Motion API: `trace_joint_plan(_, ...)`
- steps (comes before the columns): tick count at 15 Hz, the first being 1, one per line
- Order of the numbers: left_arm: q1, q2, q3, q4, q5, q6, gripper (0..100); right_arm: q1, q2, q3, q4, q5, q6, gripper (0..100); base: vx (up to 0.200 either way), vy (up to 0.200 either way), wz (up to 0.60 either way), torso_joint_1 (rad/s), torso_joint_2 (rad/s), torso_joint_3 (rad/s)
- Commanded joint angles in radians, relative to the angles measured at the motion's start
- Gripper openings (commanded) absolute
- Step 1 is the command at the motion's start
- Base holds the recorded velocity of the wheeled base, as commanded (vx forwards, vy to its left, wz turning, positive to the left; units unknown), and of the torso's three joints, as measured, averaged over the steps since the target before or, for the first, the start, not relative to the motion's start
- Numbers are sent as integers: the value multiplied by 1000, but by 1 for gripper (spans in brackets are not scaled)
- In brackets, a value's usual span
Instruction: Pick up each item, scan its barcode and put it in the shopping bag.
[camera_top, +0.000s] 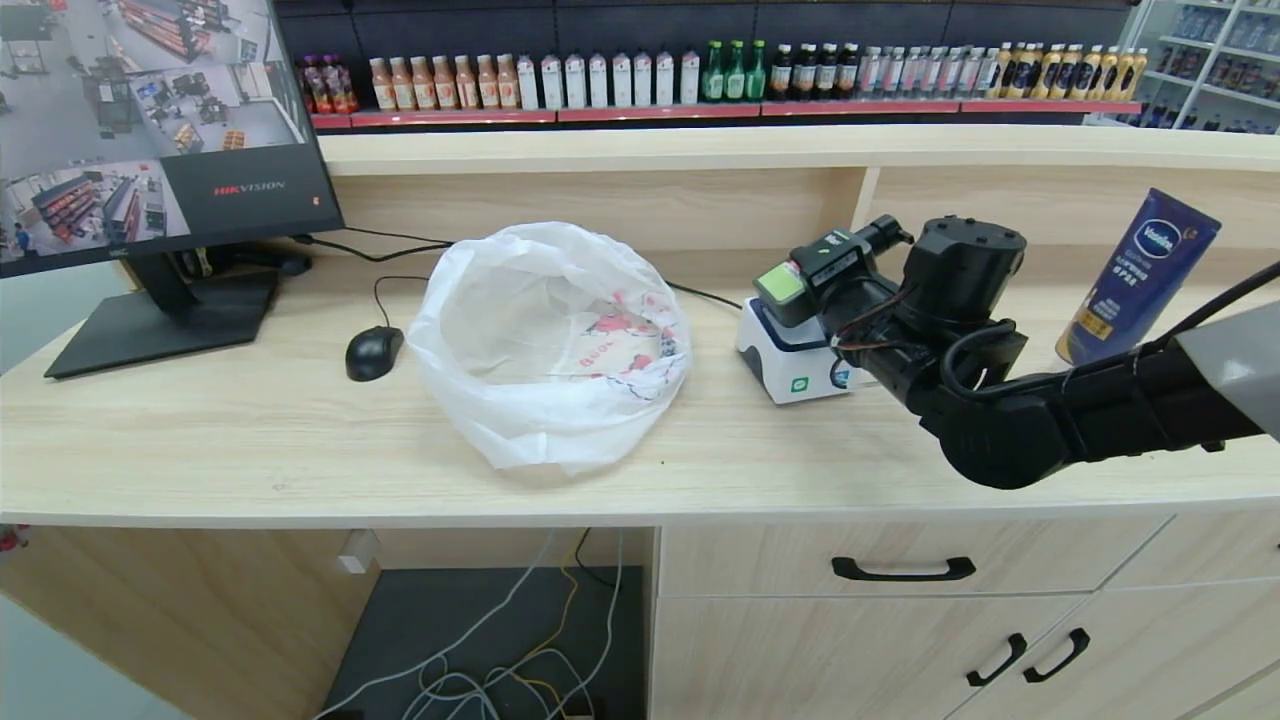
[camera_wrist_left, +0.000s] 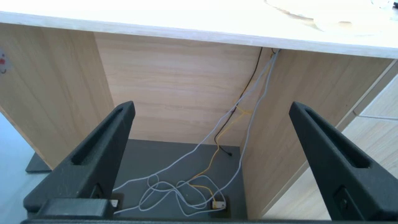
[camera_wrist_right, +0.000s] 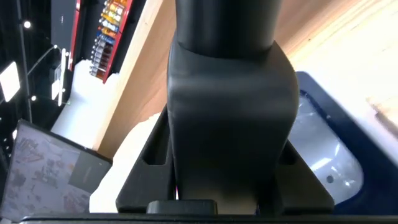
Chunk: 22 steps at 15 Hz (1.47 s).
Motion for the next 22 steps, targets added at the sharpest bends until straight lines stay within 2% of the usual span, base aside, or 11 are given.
trace_joint_plan(1,1,0,0,-2,1,-1,100,0,12,-1,-1,-4,-1,0,0,0,0,0,0,0)
trace_joint_plan(22,1,0,0,0,1,-1,100,13,-29,6,1,-17,-1,0,0,0,0,0,0,0)
